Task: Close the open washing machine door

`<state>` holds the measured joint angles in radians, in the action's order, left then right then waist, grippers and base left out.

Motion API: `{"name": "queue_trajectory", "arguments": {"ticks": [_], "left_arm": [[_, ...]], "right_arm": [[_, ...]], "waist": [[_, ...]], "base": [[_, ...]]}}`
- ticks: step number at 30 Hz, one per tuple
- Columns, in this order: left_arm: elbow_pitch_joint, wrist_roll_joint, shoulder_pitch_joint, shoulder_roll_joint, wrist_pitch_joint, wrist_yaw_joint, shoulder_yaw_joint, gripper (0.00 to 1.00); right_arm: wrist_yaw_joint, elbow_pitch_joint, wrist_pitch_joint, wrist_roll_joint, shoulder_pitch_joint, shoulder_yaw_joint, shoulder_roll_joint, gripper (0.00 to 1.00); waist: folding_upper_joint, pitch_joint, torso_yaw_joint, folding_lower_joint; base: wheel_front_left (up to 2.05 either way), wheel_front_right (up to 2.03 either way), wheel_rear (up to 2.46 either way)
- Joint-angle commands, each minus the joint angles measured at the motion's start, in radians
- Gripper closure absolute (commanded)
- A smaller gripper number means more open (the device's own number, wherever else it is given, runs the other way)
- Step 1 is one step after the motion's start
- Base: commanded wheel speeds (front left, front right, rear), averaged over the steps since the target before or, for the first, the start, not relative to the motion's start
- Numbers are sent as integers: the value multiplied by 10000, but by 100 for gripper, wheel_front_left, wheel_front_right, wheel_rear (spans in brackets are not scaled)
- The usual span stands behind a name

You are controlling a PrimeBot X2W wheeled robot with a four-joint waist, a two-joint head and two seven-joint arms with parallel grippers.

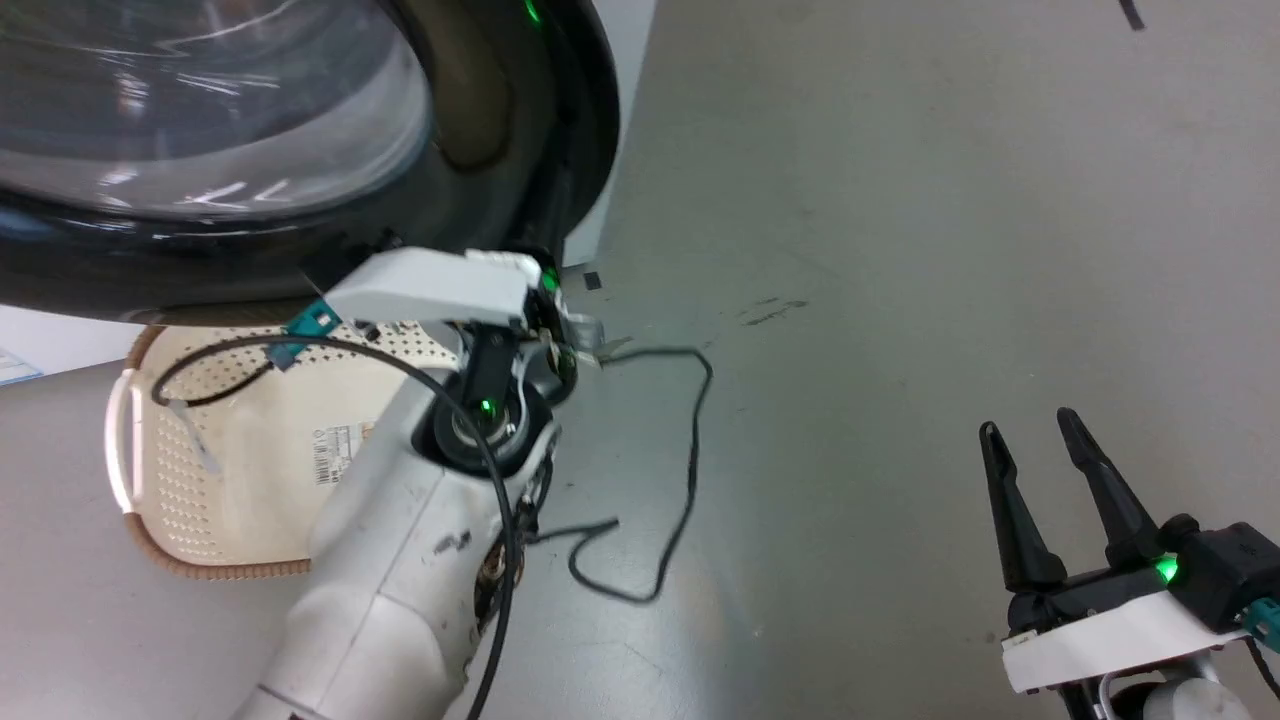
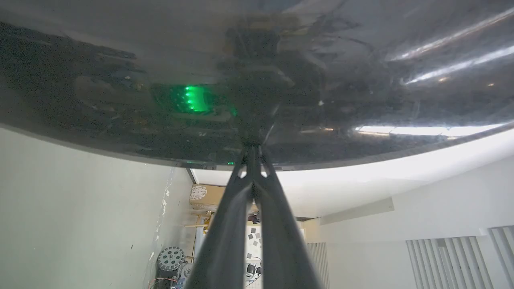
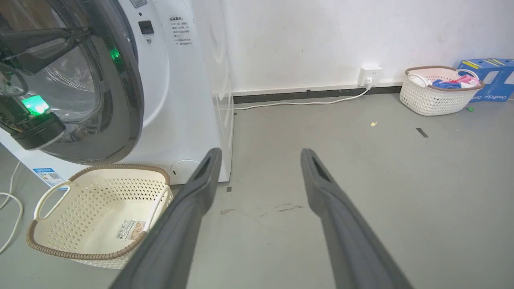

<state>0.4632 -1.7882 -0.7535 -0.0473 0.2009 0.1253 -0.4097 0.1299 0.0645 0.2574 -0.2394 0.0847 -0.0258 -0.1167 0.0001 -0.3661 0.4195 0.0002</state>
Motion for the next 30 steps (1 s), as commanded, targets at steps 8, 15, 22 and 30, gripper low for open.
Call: {"name": "queue_trajectory", "arguments": {"ticks": [8, 15, 22, 30], "left_arm": [[-66, 304, 265, -30, 466, 51, -12, 100], [-1244, 2204, 2018, -452, 567, 52, -563, 100], [-2661, 7089, 4513, -1006, 605, 35, 1137, 0], [-4826, 13308, 6715, -718, 607, -1097, 2671, 0]], "right_arm": [[8, -84, 44, 127, -17, 101, 67, 0], [8, -344, 44, 348, -441, 234, -54, 0], [8, -564, 44, 633, -1073, 334, -68, 0], [8, -764, 44, 837, -1572, 321, 21, 0]], "waist": [[-1, 635, -535, -2], [-1, 1616, -1630, -2], [-1, 2631, -2798, -2], [-1, 3187, -3732, -2]], "base": [[0, 0, 0], [0, 0, 0], [0, 0, 0], [0, 0, 0]]}}
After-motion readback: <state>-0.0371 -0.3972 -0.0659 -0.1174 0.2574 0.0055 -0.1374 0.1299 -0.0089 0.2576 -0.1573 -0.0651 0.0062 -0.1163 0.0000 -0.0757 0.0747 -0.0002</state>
